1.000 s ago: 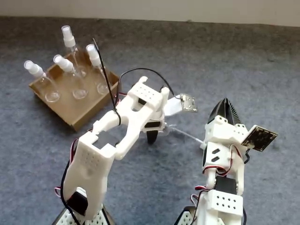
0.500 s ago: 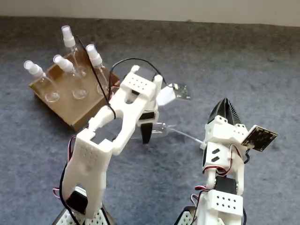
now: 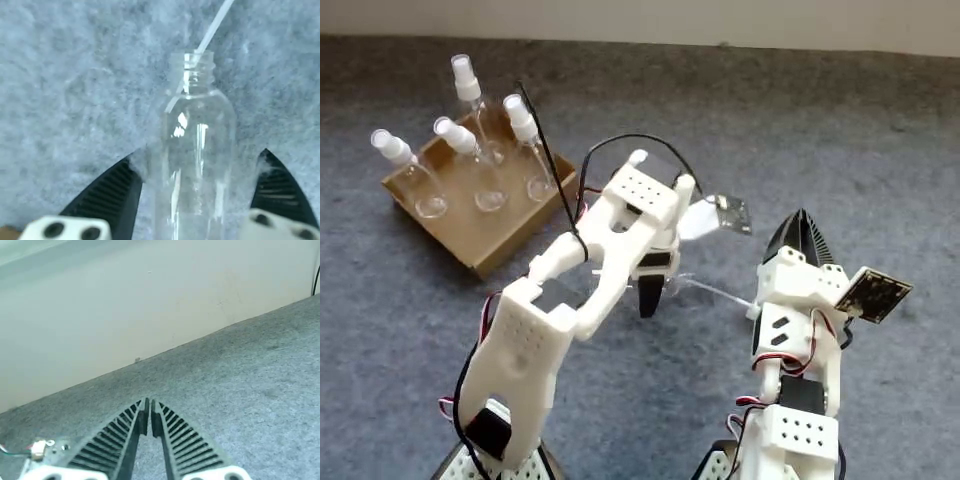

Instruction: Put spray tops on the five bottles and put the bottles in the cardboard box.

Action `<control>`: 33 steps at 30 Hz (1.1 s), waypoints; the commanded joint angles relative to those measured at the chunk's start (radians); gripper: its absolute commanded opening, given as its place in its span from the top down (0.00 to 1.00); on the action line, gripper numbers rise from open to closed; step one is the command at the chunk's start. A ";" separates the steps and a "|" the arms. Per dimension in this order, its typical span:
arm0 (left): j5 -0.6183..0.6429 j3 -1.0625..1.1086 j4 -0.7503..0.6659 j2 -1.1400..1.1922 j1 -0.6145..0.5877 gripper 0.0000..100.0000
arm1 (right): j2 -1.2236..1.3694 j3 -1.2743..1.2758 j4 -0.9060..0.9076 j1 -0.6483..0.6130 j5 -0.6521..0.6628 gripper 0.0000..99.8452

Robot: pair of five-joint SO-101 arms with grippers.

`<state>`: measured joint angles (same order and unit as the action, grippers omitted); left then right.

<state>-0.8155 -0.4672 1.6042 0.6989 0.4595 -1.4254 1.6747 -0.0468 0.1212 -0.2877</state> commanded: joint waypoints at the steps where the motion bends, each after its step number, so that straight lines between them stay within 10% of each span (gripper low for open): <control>1: -0.049 -0.042 0.014 0.051 0.007 0.71 | -0.016 0.142 -0.005 -0.008 0.014 0.99; 10: -0.058 -0.065 0.021 0.076 0.008 0.87 | -0.016 0.142 -0.005 -0.010 0.014 0.99; 33: 0.015 -0.170 0.146 0.076 -0.002 0.92 | -0.016 0.134 -0.005 -0.001 0.014 0.99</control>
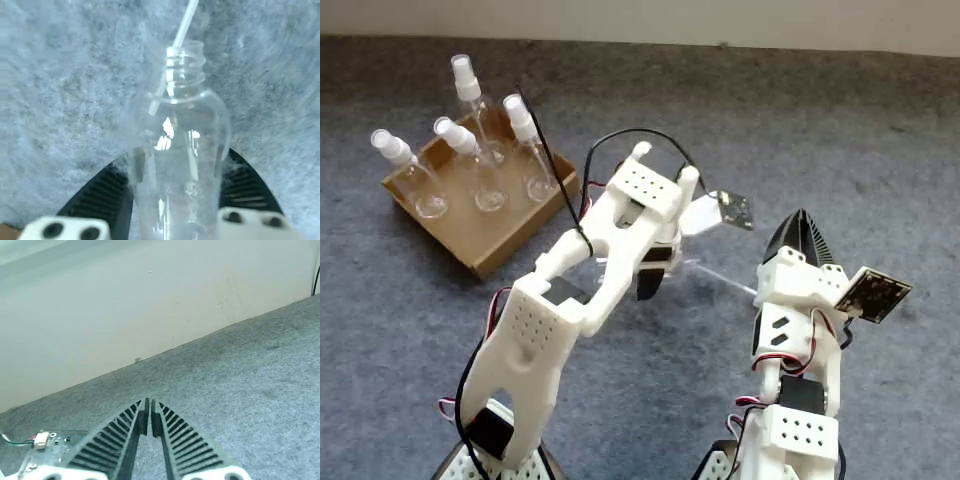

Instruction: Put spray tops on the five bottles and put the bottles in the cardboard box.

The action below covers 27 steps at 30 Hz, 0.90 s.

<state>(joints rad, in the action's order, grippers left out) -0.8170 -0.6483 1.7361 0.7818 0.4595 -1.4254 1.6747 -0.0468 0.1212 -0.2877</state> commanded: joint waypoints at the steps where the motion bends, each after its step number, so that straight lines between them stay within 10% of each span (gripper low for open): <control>1: 0.017 0.016 0.014 -0.007 -0.008 0.92 | -0.016 0.131 -0.005 0.013 0.014 0.99; 27: 0.222 0.031 0.014 -0.001 -0.093 0.92 | -0.005 -0.633 0.918 0.076 0.044 0.98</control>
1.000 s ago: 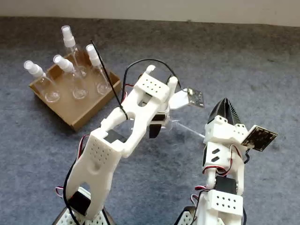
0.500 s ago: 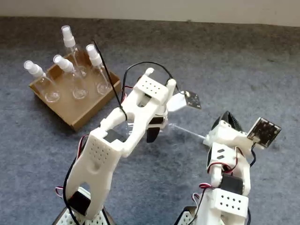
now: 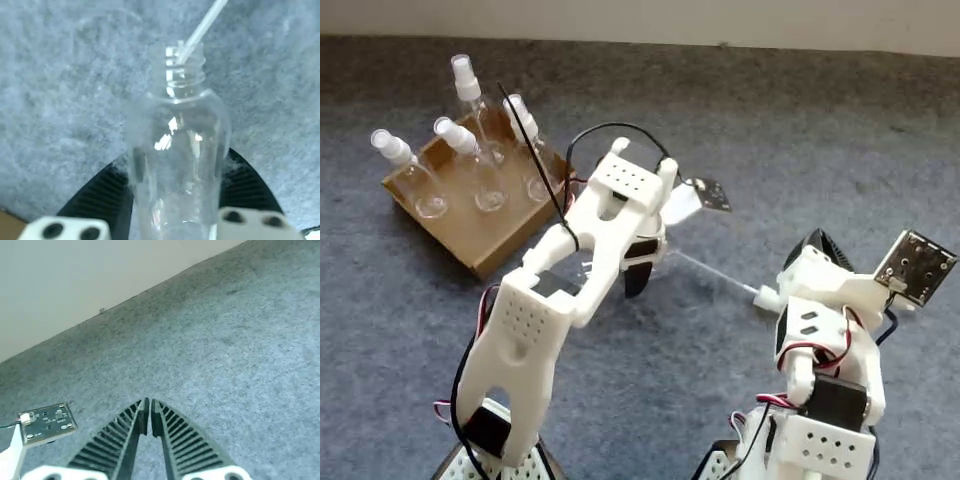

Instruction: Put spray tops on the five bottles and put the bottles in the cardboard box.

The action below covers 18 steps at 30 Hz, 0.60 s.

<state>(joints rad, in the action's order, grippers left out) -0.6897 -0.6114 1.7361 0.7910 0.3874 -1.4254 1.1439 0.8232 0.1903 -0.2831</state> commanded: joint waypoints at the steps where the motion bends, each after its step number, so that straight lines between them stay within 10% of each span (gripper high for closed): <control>1: 0.124 -0.005 0.014 -0.010 -0.025 0.92 | -0.005 -0.116 0.064 0.005 0.064 0.98; 18: 0.199 -0.005 0.014 -0.015 -0.145 0.92 | 0.578 -0.306 0.101 0.004 0.164 0.98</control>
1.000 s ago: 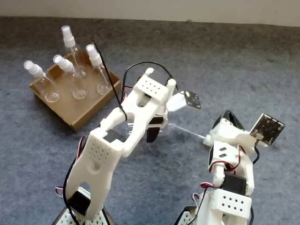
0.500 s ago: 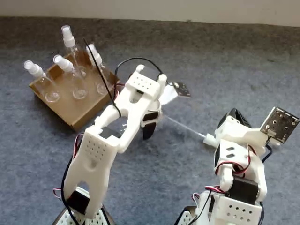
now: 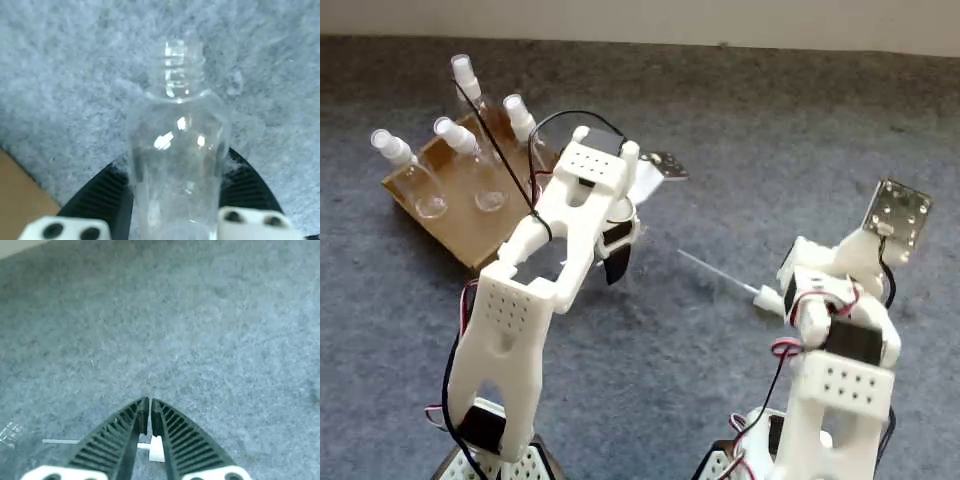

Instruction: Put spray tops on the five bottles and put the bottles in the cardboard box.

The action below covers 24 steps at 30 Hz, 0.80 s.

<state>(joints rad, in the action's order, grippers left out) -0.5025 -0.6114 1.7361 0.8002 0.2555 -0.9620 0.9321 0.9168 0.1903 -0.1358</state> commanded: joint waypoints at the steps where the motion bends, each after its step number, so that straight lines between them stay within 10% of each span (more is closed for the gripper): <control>1: 0.012 -0.005 0.014 -0.024 -0.013 0.92 | 0.150 -0.110 0.008 -0.007 0.017 0.98; 14: 0.012 -0.012 0.011 -0.024 -0.056 0.92 | 0.354 -0.341 0.269 -0.174 0.229 0.87; 24: 0.103 -0.012 -0.011 -0.024 -0.059 0.92 | 0.515 -0.340 0.291 -0.176 -0.454 0.87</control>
<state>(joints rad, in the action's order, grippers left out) -0.4166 -0.6114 1.7361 0.8002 0.2140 -0.4803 0.6529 1.2068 0.0245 -0.3644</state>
